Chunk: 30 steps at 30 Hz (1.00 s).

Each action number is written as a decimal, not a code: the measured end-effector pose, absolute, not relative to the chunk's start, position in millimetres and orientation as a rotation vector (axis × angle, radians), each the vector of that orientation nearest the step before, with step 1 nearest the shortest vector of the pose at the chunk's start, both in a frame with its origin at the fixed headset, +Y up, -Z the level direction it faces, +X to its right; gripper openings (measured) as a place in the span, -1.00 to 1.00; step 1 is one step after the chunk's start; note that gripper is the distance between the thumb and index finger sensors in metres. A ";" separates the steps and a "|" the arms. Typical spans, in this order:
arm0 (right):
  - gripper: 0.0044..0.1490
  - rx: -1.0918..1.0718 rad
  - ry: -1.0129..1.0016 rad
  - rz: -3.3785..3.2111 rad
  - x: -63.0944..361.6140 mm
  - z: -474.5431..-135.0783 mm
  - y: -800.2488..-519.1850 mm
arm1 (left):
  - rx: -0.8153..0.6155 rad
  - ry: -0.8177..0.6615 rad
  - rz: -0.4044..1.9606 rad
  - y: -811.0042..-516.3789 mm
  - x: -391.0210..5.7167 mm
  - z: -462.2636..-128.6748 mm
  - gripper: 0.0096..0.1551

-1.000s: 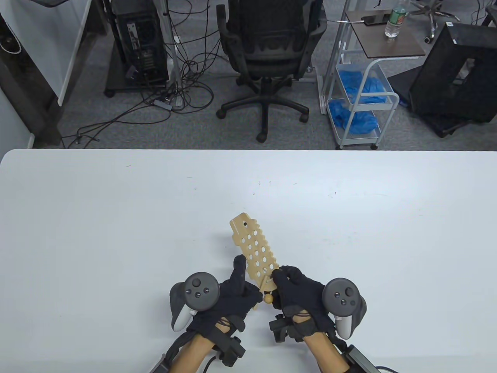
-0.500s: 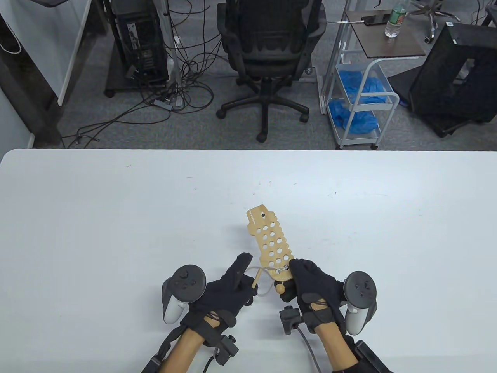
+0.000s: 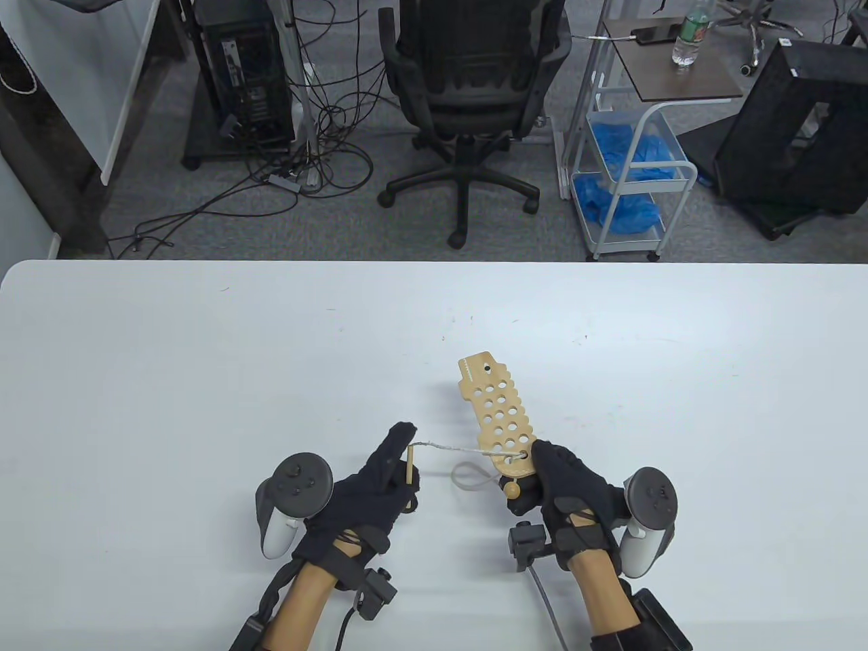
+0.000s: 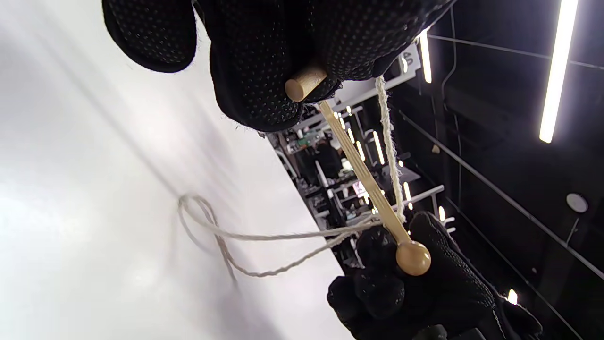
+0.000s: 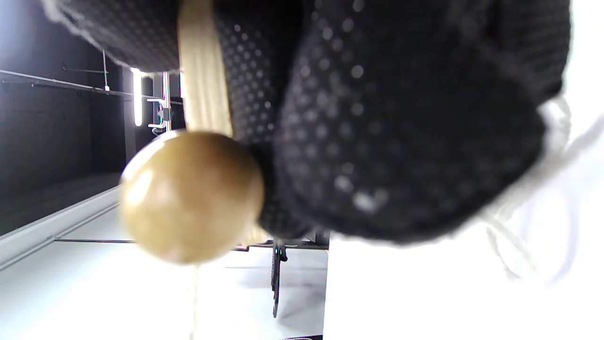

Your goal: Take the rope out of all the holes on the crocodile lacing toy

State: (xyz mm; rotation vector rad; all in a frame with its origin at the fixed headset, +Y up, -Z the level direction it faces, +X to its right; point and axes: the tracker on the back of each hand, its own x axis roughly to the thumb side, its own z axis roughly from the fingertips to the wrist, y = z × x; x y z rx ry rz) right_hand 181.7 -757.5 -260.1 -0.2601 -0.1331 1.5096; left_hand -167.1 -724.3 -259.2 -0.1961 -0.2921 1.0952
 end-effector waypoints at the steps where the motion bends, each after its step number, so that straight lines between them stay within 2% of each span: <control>1: -0.38 -0.264 -0.133 1.504 183.2 -260.6 -757.9 | -0.192 -0.287 1.098 -724.5 -169.7 -260.1 -0.02; 9: -0.37 -0.284 -0.134 1.468 190.5 -262.0 -759.5 | -0.085 -0.187 1.094 -723.2 -193.2 -265.1 -0.10; 18: -0.36 -0.297 -0.127 1.424 194.8 -262.0 -760.8 | 0.073 -0.012 1.182 -726.6 -234.6 -269.4 -0.16; 30: -0.36 -0.316 -0.133 1.389 200.8 -261.9 -761.0 | 0.135 0.170 1.305 -742.1 -280.7 -271.8 -0.20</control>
